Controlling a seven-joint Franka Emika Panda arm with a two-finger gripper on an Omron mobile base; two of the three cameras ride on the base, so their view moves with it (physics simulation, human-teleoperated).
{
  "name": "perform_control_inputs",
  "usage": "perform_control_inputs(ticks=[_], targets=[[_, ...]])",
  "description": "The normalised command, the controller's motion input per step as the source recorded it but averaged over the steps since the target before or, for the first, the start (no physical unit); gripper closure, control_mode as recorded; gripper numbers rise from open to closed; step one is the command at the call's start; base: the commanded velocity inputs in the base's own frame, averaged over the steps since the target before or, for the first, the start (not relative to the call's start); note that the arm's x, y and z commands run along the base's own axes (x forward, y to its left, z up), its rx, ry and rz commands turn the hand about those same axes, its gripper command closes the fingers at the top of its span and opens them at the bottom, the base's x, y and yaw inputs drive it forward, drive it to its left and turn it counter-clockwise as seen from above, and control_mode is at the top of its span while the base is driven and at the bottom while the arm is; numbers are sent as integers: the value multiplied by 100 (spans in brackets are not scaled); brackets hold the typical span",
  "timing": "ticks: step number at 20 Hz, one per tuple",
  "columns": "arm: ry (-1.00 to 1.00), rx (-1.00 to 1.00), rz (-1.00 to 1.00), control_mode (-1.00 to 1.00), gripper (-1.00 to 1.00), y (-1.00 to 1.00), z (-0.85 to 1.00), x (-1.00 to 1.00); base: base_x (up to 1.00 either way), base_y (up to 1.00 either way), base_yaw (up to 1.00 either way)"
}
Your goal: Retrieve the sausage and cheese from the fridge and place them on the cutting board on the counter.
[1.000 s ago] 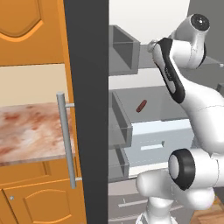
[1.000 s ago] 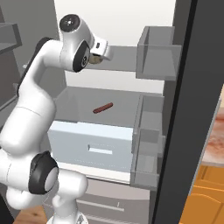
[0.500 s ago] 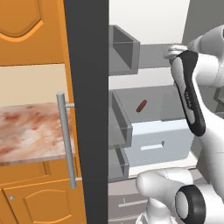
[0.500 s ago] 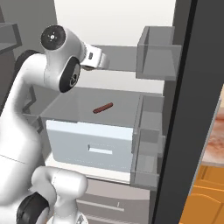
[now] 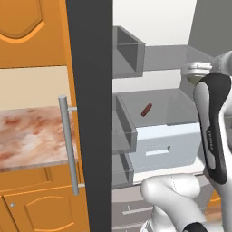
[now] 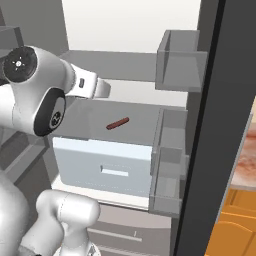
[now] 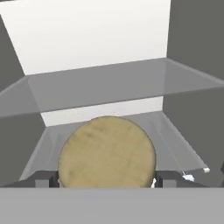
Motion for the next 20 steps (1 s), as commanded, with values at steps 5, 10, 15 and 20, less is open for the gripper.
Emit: perform_control_inputs(ticks=[5, 10, 15, 20], targets=[[0, -2, 1, -100, 100, 32, -5, -63, 0, 0, 0], [4, 0, 1, -100, 100, 32, -4, -21, 0, 0, 0], [8, 0, 0, 100, 100, 8, 0, 0, 0, 9, 0], [0, 0, 0, 100, 100, 0, 0, 0, -19, 10, 0]])
